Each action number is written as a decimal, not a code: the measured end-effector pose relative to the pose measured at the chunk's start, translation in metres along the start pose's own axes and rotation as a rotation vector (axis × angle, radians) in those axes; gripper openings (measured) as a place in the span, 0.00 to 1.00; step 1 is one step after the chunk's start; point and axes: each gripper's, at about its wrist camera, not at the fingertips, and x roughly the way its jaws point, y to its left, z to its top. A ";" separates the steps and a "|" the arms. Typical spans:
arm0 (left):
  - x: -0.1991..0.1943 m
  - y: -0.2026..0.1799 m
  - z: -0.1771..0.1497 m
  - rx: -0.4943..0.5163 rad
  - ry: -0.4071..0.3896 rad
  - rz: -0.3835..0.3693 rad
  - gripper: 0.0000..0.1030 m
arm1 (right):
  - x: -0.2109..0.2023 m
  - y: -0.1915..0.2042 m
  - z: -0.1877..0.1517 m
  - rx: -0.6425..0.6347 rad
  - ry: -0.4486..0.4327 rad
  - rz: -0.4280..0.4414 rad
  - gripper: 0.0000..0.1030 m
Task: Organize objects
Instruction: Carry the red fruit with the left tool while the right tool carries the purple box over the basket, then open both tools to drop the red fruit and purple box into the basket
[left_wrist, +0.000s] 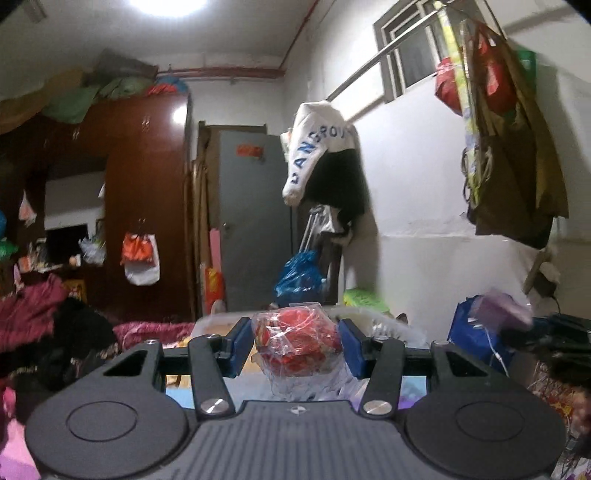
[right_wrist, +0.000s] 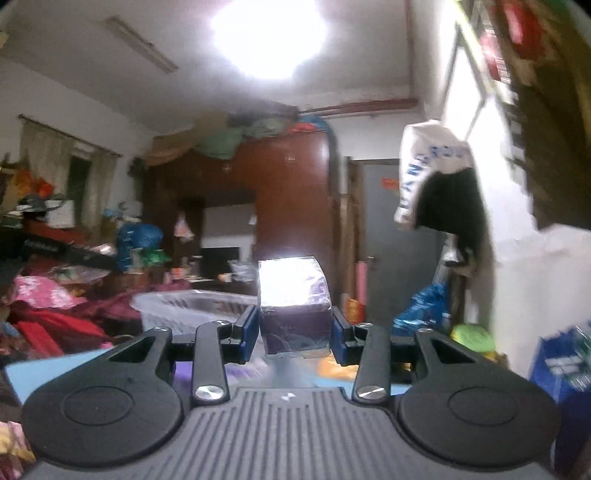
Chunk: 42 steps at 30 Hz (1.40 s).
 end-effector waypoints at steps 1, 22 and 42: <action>0.005 -0.004 0.006 0.005 0.003 -0.009 0.53 | 0.010 0.003 0.010 -0.005 0.015 0.013 0.42; 0.208 0.030 0.007 -0.093 0.538 0.019 0.53 | 0.234 0.008 0.036 0.061 0.689 -0.027 0.42; 0.157 0.027 0.006 -0.078 0.391 0.043 0.76 | 0.197 0.002 0.050 0.101 0.553 -0.023 0.95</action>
